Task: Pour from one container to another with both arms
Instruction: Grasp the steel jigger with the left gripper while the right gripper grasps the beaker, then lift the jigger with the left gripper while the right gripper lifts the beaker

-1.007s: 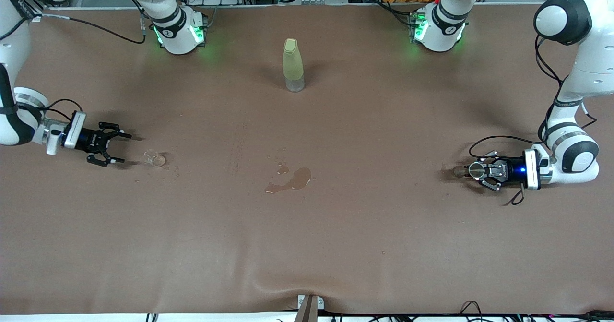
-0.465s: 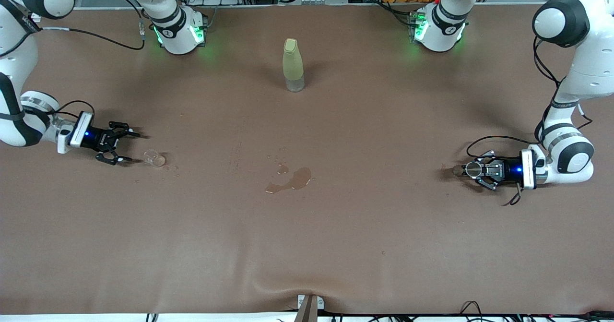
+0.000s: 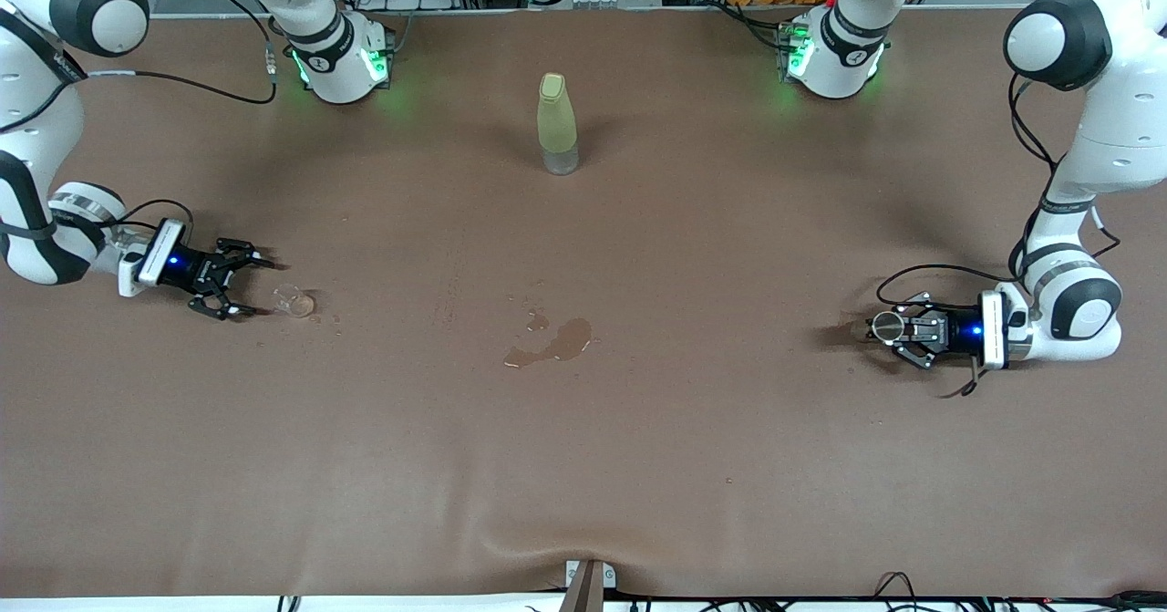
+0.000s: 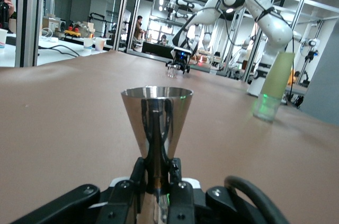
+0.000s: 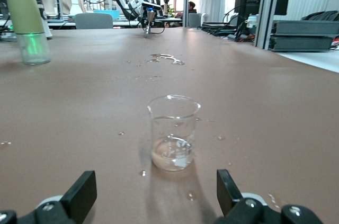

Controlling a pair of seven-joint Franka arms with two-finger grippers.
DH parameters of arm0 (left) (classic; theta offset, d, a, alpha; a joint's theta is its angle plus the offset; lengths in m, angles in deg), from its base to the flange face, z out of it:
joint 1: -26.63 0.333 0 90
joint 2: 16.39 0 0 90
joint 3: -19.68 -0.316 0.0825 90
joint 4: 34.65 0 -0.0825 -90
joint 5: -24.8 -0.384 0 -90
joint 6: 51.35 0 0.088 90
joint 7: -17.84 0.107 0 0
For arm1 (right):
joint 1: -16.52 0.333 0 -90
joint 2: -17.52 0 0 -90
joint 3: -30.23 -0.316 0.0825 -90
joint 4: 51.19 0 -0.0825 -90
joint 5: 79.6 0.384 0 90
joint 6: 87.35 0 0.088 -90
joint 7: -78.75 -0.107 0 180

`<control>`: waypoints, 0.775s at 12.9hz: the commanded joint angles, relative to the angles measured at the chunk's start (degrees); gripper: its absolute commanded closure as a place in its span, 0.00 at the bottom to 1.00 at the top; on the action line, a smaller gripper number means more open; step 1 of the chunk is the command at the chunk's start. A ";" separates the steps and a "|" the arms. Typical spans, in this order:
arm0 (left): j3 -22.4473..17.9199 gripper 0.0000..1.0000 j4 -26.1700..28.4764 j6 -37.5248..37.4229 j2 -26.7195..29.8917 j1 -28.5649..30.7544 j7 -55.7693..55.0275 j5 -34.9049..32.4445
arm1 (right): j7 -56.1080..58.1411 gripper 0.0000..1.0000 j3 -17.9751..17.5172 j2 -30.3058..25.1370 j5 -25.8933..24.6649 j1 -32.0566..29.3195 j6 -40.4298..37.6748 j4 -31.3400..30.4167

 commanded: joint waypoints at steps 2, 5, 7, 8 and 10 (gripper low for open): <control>3.25 1.00 0.61 0.93 2.94 -1.05 -5.22 1.17 | 18.64 0.00 -0.28 2.86 3.45 -1.66 -1.90 0.29; 5.36 1.00 0.52 5.23 3.03 -6.31 -5.15 3.01 | 19.70 0.00 -0.54 3.74 5.12 -0.61 -1.90 0.29; 6.68 1.00 0.00 9.97 3.20 -10.00 -4.97 5.99 | 19.87 0.00 -0.54 4.44 6.79 0.71 -1.90 0.29; 7.30 1.00 -0.79 12.95 3.12 -12.46 -5.06 6.35 | 20.22 0.00 -0.63 4.62 6.97 1.15 -1.82 0.29; 8.09 1.00 -1.32 21.55 3.20 -18.51 -5.06 10.11 | 21.02 0.00 -1.06 4.62 8.45 1.68 -1.82 0.29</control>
